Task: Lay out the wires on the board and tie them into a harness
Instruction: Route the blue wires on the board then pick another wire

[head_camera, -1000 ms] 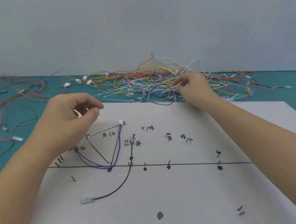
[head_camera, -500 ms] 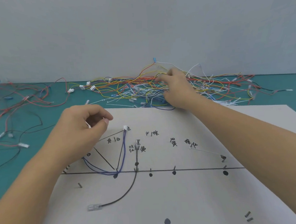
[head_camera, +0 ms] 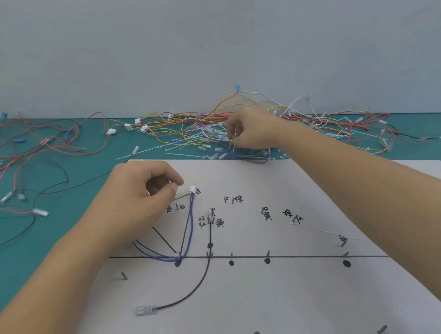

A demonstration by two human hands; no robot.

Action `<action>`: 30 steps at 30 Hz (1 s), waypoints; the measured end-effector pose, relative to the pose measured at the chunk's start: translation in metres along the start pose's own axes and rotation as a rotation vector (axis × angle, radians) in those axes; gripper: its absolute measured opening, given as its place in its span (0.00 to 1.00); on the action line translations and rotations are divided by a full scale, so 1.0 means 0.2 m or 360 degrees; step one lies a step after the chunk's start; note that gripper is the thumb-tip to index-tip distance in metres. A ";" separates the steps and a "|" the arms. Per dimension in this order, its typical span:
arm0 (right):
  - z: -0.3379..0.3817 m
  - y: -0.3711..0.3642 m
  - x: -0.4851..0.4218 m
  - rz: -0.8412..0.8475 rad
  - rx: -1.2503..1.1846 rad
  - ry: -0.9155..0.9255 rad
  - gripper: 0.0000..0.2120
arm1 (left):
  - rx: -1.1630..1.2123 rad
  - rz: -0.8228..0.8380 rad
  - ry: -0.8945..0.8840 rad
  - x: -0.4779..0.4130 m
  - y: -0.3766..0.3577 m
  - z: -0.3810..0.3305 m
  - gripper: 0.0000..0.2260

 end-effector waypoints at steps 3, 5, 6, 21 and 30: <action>-0.02 0.07 0.00 -0.0049 -0.0224 -0.0097 0.03 | -0.0012 0.0015 -0.0018 0.00 -0.01 0.00 0.11; -0.03 0.10 0.01 -0.0126 -0.0447 -0.0168 0.08 | -0.0011 0.0021 -0.0017 0.00 -0.02 0.00 0.11; -0.03 0.11 0.02 -0.0163 -0.0545 -0.0211 0.09 | -0.0005 0.0021 -0.0017 0.00 -0.02 0.01 0.11; -0.11 0.11 0.10 -0.0322 -0.1089 -0.0466 0.07 | 0.0036 0.0046 0.0021 0.00 -0.02 0.01 0.11; 0.00 -0.08 0.09 -0.0124 -0.0419 -0.0251 0.10 | 0.0033 0.0059 0.0008 0.00 -0.03 0.00 0.11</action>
Point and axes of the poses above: each hand's wrist, its own x-axis away from the middle knuckle, its own y-axis out of the back of the hand, z = x × y, the point moved 3 cm from there along -x, towards the middle knuckle, and after that the axes turned 10 degrees about -x, right-handed, at the moved point
